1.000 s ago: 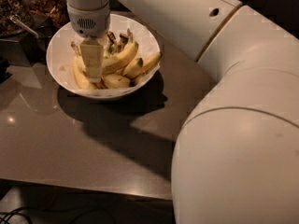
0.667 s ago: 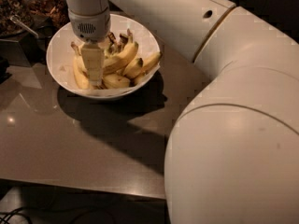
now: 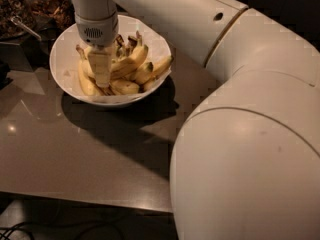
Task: Pick banana from white bowl
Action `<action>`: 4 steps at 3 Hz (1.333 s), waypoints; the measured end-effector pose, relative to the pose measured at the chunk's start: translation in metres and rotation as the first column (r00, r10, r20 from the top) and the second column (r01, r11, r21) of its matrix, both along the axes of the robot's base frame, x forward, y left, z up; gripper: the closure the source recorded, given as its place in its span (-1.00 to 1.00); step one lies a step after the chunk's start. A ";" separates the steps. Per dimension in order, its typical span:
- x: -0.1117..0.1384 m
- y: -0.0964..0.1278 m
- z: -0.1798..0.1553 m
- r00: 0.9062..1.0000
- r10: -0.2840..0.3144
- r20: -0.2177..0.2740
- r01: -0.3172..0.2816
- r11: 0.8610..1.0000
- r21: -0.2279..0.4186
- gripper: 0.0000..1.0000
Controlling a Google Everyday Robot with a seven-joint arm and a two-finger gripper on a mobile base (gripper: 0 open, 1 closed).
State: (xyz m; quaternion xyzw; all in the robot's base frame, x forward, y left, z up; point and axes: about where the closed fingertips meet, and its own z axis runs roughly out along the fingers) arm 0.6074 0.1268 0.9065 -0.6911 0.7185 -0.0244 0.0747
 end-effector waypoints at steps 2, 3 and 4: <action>0.009 0.010 -0.001 1.000 0.004 0.029 -0.005 0.999 0.035 0.72; 0.007 0.000 0.004 0.999 -0.006 0.042 0.004 0.998 0.060 1.00; -0.014 -0.039 0.034 0.999 0.030 0.044 -0.033 0.997 0.064 1.00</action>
Offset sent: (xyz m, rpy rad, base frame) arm 0.0042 0.0050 -0.0004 0.0171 -0.0145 0.0018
